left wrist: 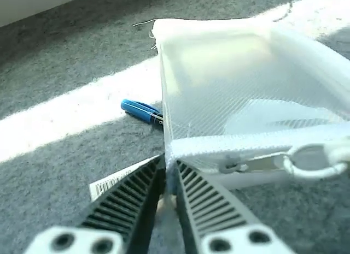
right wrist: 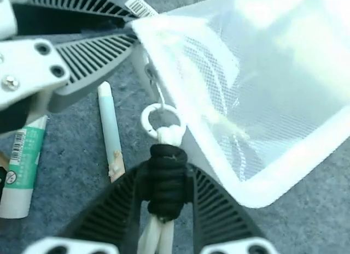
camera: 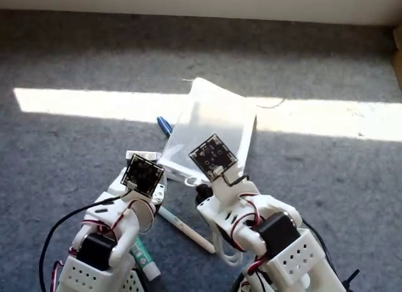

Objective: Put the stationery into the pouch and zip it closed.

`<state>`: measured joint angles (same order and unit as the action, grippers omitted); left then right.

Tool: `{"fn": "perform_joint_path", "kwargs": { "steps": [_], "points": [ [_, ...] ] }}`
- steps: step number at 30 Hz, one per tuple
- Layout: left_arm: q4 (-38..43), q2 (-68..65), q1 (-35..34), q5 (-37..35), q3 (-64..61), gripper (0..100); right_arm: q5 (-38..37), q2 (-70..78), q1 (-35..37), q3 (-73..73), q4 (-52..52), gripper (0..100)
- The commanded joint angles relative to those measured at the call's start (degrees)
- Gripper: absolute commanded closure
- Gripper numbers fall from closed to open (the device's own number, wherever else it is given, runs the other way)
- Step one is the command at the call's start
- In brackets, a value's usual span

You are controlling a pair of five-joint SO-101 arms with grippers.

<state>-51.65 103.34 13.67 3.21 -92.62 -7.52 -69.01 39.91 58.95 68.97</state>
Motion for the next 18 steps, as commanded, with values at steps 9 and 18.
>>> {"fn": "perform_joint_path", "kwargs": {
  "steps": [9, 18],
  "points": [
    [0.7, 0.5, -1.0, 0.3, 3.9, 99, -3.4, -1.5, -11.3, -1.0, 0.3, 99.5],
    [0.6, 0.5, -3.5, 0.1, 5.1, 99, -3.5, -1.8, -18.2, -1.2, 0.3, 99.5]
  ]
}}
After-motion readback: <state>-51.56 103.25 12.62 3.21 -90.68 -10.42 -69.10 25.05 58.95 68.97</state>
